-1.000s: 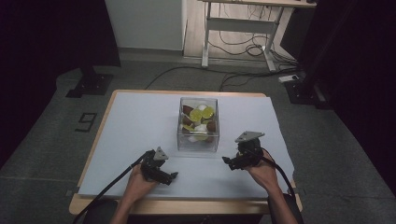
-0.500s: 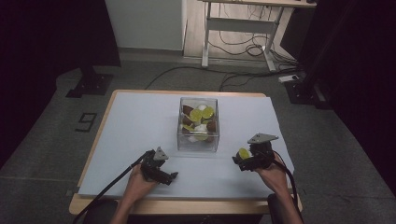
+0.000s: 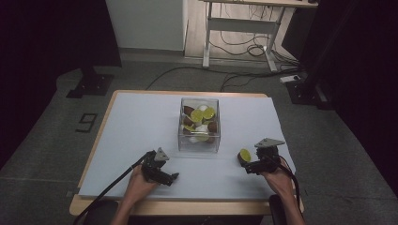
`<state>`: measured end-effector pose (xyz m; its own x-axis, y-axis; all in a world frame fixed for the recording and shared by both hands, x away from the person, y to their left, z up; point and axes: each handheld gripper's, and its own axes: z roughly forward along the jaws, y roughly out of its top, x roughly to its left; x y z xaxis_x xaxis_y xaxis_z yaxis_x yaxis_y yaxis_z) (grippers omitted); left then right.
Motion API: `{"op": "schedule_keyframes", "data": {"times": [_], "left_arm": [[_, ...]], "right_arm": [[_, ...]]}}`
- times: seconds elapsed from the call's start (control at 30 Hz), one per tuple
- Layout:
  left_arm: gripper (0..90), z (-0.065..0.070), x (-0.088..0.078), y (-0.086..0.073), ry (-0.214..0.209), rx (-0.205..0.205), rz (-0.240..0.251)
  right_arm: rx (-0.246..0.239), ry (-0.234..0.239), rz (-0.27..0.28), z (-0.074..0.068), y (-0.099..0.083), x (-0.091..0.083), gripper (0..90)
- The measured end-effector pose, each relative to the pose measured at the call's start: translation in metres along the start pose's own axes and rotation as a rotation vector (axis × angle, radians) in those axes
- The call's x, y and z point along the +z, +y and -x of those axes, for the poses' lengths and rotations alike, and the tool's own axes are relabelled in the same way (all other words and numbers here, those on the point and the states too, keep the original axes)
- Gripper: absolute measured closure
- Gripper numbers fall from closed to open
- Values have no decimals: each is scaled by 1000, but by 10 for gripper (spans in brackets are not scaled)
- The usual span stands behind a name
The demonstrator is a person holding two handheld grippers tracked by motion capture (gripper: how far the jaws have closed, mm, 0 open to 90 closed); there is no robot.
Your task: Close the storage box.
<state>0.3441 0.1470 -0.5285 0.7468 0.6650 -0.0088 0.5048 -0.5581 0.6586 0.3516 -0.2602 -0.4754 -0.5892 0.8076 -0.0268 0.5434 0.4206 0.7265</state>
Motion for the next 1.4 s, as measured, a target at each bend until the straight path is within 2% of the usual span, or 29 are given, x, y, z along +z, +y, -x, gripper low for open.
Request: {"op": "schedule_keyframes", "data": {"times": [0.2,0.4,0.9,1.0,1.17,1.4], "left_arm": [[0,0,0,0,0,-2,1],[0,0,0,0,1,0,0],[0,0,0,0,1,0,1],[0,0,0,0,2,0,1],[0,1,0,0,2,1,1],[0,1,0,-1,2,3,0]], "right_arm": [[6,-1,-12,3,-8,6,0],[25,26,-42,7,-16,16,0],[-7,47,-131,5,-32,42,0],[-8,48,-110,6,-34,42,0],[-13,62,-23,7,-44,42,0],[-15,62,-19,7,-45,41,0]]}}
